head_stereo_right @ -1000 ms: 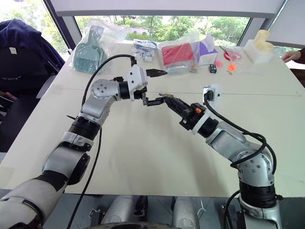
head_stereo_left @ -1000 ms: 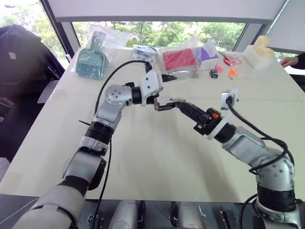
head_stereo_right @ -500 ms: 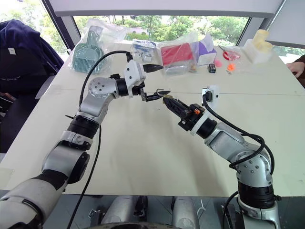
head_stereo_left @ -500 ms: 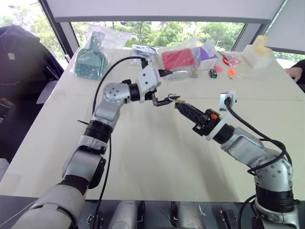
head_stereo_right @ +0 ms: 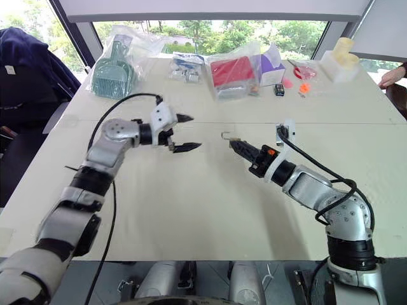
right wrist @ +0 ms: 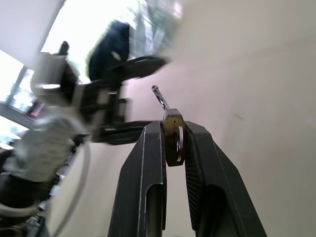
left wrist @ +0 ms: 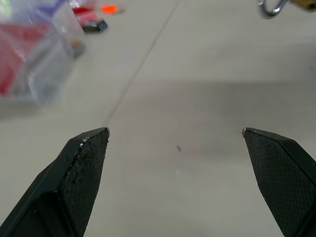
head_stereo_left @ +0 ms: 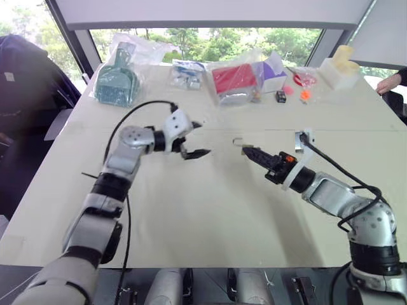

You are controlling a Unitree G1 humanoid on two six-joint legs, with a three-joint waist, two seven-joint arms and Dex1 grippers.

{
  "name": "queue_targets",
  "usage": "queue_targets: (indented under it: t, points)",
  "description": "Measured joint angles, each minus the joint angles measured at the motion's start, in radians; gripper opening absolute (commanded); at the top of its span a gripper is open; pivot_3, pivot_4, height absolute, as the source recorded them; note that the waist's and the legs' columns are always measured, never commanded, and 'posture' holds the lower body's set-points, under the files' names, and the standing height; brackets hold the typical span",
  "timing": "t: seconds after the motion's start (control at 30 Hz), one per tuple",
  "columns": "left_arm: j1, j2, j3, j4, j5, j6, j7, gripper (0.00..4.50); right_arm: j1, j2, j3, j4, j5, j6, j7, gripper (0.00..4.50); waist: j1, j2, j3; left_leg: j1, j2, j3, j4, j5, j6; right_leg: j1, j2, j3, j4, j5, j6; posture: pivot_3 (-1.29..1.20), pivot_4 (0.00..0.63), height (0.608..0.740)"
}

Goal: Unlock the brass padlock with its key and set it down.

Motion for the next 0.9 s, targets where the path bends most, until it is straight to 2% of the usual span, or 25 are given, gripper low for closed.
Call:
queue_targets:
  t: [0.23,0.43,0.6,0.7,0.73,0.83,0.9]
  points:
    - [0.133,0.088,0.029,-0.434,-0.223,0.426,-0.044,4.48,-0.166,-0.027,0.051,0.306,-0.124,0.136,0.092,0.03,-0.006,0.002,0.001,0.000,0.000,-0.001,0.000,0.000,-0.001,-0.001,-0.001,0.002,0.000,0.000,0.000,0.00,0.150,0.735]
    - [0.187,0.099,0.037,-0.532,-0.274,0.539,0.017,4.48,-0.245,-0.040,0.137,0.424,-0.334,0.167,0.230,0.03,-0.015,0.003,0.002,-0.001,0.000,0.000,-0.001,0.001,-0.002,-0.002,0.000,0.001,0.000,0.000,0.000,0.00,0.150,0.735]
    - [0.186,0.107,0.035,-0.546,-0.274,0.539,0.033,4.50,-0.292,-0.070,0.201,0.431,-0.490,0.159,0.379,2.39,-0.015,0.003,0.002,-0.001,0.000,0.000,-0.001,0.001,-0.002,-0.001,0.001,0.000,0.000,0.000,0.000,0.00,0.150,0.735]
    - [0.186,0.108,0.028,-0.546,-0.274,0.539,0.030,4.50,-0.306,-0.070,0.183,0.436,-0.512,0.175,0.423,4.05,-0.012,0.003,0.002,-0.001,0.000,-0.001,0.000,0.001,-0.002,0.000,0.001,-0.001,0.000,0.000,0.000,0.00,0.150,0.735]
    - [0.186,0.111,0.025,-0.546,-0.274,0.539,0.029,4.50,-0.306,-0.070,0.171,0.434,-0.512,0.185,0.434,4.39,-0.011,0.003,0.002,-0.001,0.000,-0.001,0.000,0.001,-0.002,0.000,0.001,-0.001,0.000,0.000,0.000,0.00,0.150,0.735]
    - [0.188,0.114,0.022,-0.546,-0.276,0.541,0.026,4.50,-0.237,-0.120,0.125,0.356,-0.528,0.195,0.442,4.39,0.005,0.003,0.002,-0.001,-0.001,-0.001,0.000,0.001,-0.003,0.000,0.000,0.000,0.000,0.000,0.000,0.00,0.150,0.735]
    - [0.197,0.123,0.025,-0.548,-0.287,0.551,0.026,4.50,-0.140,-0.210,0.117,0.241,-0.591,0.153,0.453,4.39,0.015,0.004,0.002,-0.001,-0.002,-0.002,0.000,0.003,-0.008,-0.002,0.000,-0.001,-0.001,0.000,0.000,0.00,0.150,0.735]
